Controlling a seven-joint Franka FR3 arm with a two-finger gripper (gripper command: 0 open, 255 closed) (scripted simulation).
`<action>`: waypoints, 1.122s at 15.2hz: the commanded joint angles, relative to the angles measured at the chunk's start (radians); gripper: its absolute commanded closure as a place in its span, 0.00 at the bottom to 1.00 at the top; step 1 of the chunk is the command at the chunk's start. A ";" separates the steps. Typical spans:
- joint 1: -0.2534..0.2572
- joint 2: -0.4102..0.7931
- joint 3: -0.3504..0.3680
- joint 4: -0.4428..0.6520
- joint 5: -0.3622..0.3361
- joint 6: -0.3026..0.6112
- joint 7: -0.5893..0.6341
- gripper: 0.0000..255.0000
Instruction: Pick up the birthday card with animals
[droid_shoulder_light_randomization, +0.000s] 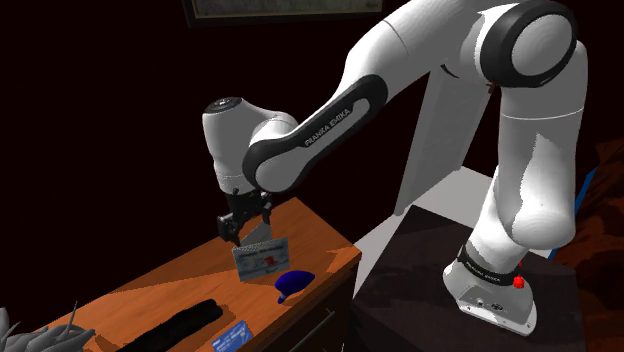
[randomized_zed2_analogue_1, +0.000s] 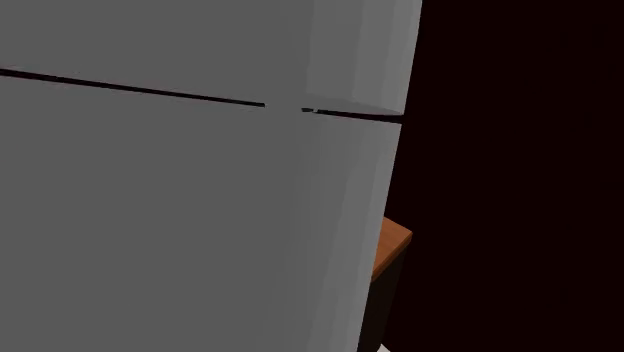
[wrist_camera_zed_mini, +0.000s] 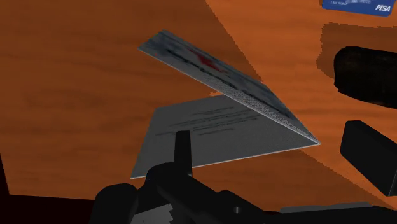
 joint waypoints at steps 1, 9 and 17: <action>0.034 0.084 -0.010 0.081 -0.041 -0.011 0.042 0.00; 0.074 0.195 -0.037 0.128 -0.092 0.041 0.085 0.00; 0.077 0.209 -0.041 0.127 -0.099 0.055 0.089 1.00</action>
